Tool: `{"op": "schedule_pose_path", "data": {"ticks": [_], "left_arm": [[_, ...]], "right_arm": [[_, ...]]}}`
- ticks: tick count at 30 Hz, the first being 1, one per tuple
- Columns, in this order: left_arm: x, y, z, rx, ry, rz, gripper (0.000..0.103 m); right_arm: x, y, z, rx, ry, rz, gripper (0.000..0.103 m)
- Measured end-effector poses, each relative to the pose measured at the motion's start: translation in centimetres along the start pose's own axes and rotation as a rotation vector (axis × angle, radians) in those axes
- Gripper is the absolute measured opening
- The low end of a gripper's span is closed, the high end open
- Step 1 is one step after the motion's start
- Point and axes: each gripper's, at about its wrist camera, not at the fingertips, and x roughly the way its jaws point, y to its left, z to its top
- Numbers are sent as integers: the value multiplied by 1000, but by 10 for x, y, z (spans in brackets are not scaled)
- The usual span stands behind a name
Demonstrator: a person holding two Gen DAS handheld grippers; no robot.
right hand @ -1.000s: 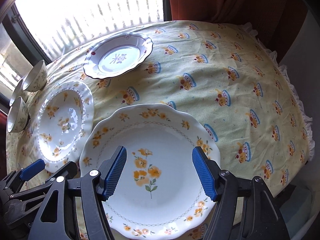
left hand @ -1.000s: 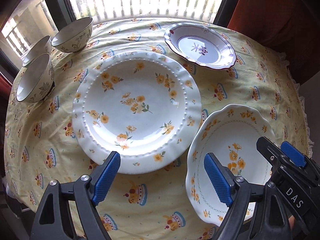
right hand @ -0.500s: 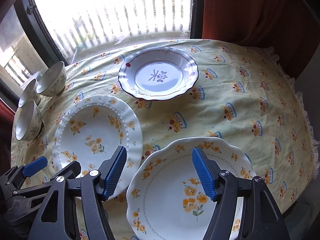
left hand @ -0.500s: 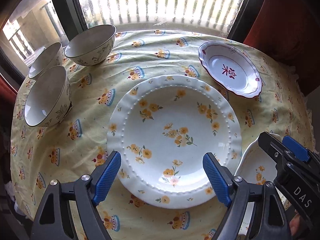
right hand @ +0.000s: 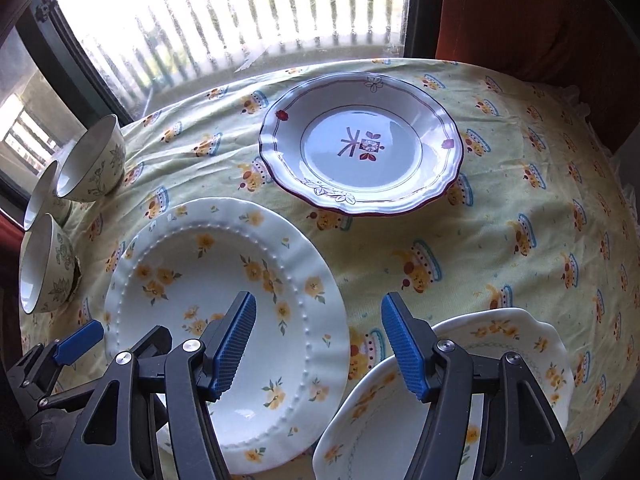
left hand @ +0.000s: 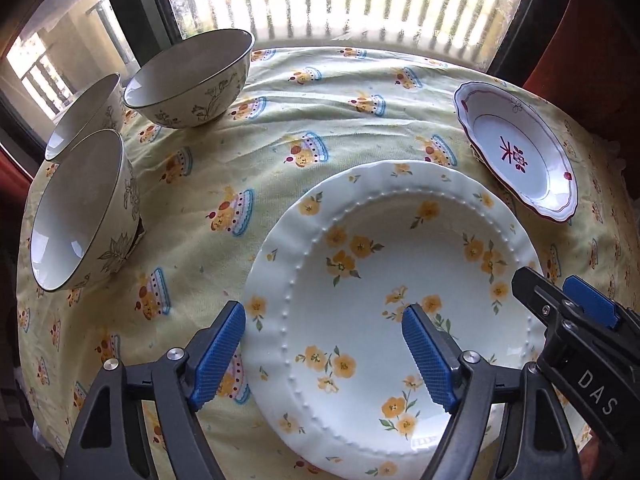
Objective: Organize plates and bowls
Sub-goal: 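Grasp the beaded-rim flower plate rim with the left gripper while the right gripper grips it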
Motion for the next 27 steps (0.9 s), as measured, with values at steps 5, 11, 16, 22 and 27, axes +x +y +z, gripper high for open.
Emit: {"op": "schedule_pose_path", "data": {"ticks": [5,11,16,22,27], "left_arm": [[13,4,7,8,15,-3,81],[29,9,12,6,57,-12,75],[29,14,12,-1,55,-22,70],[23,34,7,-18,66,19,69],[19,36,-5,23,67,29,69]], "right_arm": [[16,3,4,14,15,-13,66],[32,8,7,23,45,-14,62],[32,14,4,35,45,-75,60],[30,34,-12,-34,85,-64,60],[30,43,-20,-64,109,-46,62]]}}
